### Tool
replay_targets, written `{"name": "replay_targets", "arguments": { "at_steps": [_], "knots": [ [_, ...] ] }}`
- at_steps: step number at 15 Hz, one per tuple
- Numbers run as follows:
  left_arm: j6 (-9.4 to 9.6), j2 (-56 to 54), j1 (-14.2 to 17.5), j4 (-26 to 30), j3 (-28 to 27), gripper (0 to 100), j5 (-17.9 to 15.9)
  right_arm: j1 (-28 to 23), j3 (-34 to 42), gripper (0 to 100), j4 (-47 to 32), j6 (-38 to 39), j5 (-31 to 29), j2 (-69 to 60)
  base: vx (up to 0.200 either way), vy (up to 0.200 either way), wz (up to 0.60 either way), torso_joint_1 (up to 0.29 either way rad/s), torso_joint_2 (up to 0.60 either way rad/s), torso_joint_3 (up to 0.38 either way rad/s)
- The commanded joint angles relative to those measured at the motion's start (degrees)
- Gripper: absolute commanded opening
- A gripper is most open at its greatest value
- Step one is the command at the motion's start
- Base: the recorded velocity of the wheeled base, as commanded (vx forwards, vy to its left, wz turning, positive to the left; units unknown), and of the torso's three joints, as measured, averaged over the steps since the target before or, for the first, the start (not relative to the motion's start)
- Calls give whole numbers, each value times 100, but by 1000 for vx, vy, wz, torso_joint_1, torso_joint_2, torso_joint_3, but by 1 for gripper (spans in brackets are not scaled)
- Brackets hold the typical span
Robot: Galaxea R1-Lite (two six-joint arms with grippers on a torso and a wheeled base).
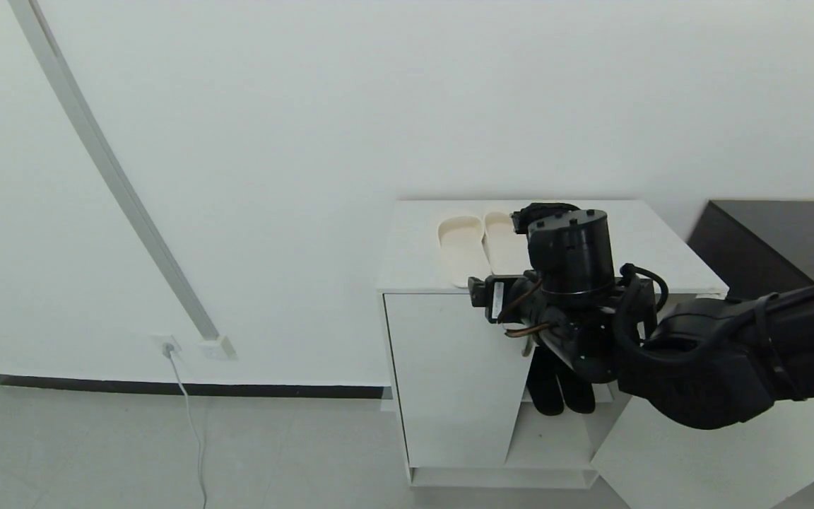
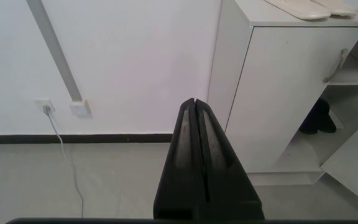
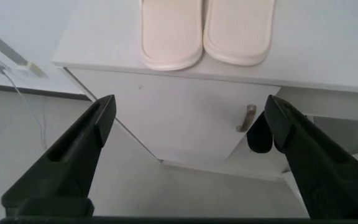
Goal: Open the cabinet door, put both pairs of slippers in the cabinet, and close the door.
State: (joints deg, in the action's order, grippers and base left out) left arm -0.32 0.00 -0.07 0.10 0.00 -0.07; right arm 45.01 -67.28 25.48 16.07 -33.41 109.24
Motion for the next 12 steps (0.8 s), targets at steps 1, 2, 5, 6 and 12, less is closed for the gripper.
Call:
{"name": "replay_targets", "arguments": {
  "at_steps": [1, 2, 5, 6, 12],
  "knots": [
    [-12, 0, -1, -1, 0, 0, -1, -10, 57, 100, 98, -7, 2, 97, 200, 0, 0, 2, 7, 7],
    [-12, 9, -1, -1, 0, 0, -1, -10, 136, 100, 142, -16, 2, 80, 200, 0, 0, 2, -2, 2],
    [-3, 9, -1, -1, 0, 0, -1, -10, 154, 100, 159, -33, 2, 97, 200, 0, 0, -7, -6, 4],
    [-3, 9, -1, -1, 0, 0, -1, -10, 145, 100, 159, -33, 2, 97, 200, 0, 0, 17, 2, 2],
    [-39, 9, 7, -1, 0, 0, 16, 26, 171, 100, 194, -25, -7, 62, 100, 0, 0, 2, 1, 0]
  ]
}}
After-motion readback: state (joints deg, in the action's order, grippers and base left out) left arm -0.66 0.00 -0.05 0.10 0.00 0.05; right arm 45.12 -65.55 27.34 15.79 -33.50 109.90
